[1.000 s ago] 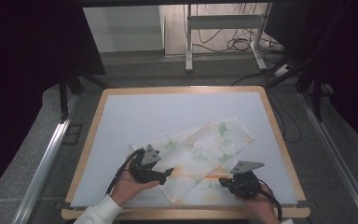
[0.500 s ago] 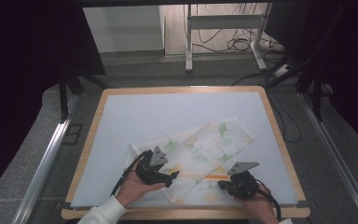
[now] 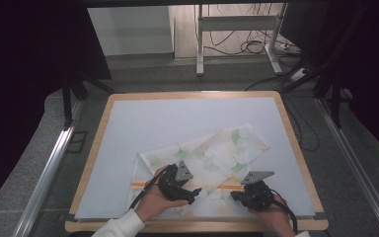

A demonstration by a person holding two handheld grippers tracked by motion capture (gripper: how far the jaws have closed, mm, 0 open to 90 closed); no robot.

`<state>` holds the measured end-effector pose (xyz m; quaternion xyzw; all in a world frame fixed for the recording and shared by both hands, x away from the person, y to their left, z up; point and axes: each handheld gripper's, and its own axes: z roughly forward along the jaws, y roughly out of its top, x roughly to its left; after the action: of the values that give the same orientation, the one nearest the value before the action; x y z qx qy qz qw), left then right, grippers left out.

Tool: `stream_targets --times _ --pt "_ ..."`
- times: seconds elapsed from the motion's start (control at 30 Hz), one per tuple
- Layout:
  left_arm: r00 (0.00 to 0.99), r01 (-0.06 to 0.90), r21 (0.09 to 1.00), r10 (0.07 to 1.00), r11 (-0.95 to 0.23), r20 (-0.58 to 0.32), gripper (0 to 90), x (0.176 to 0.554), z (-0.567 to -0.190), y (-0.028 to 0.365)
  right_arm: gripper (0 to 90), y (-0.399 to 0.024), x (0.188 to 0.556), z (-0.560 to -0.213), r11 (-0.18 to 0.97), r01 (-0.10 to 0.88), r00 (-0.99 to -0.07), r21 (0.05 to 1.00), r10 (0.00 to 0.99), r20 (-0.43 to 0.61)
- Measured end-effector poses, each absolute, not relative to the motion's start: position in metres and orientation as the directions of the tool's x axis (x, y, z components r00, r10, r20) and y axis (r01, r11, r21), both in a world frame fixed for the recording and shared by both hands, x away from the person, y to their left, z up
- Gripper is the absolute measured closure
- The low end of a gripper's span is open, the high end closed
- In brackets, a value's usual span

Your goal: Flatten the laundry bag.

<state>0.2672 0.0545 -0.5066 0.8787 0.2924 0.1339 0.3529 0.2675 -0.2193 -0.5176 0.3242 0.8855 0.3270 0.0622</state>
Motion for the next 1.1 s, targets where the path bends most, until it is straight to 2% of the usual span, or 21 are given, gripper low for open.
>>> stream_targets --times 0.67,0.8,0.83,0.87,0.93,1.1 --pt "0.828 0.392 0.648 0.557 -0.653 0.061 22.6 0.263 -0.528 0.03 89.4 -0.22 0.268 -0.518 0.573 0.538 -0.78 0.619 0.616 0.108" --pt "0.828 0.398 0.649 0.559 -0.648 0.051 33.8 0.265 -0.528 0.032 89.4 -0.22 0.268 -0.518 0.573 0.538 -0.779 0.618 0.618 0.106" --pt "0.825 0.402 0.653 0.563 -0.642 0.046 33.8 0.266 -0.528 0.033 89.4 -0.22 0.268 -0.518 0.573 0.538 -0.779 0.618 0.618 0.106" --pt "0.826 0.403 0.65 0.561 -0.644 0.044 40.6 0.267 -0.528 0.034 89.4 -0.22 0.268 -0.518 0.573 0.538 -0.779 0.618 0.617 0.106" --pt "0.822 0.417 0.658 0.569 -0.627 0.022 44.1 0.269 -0.528 0.037 89.4 -0.22 0.268 -0.518 0.573 0.539 -0.779 0.618 0.618 0.107" --pt "0.817 0.418 0.66 0.576 -0.624 0.027 62.4 0.272 -0.527 0.041 89.4 -0.22 0.268 -0.518 0.574 0.539 -0.78 0.617 0.617 0.107"
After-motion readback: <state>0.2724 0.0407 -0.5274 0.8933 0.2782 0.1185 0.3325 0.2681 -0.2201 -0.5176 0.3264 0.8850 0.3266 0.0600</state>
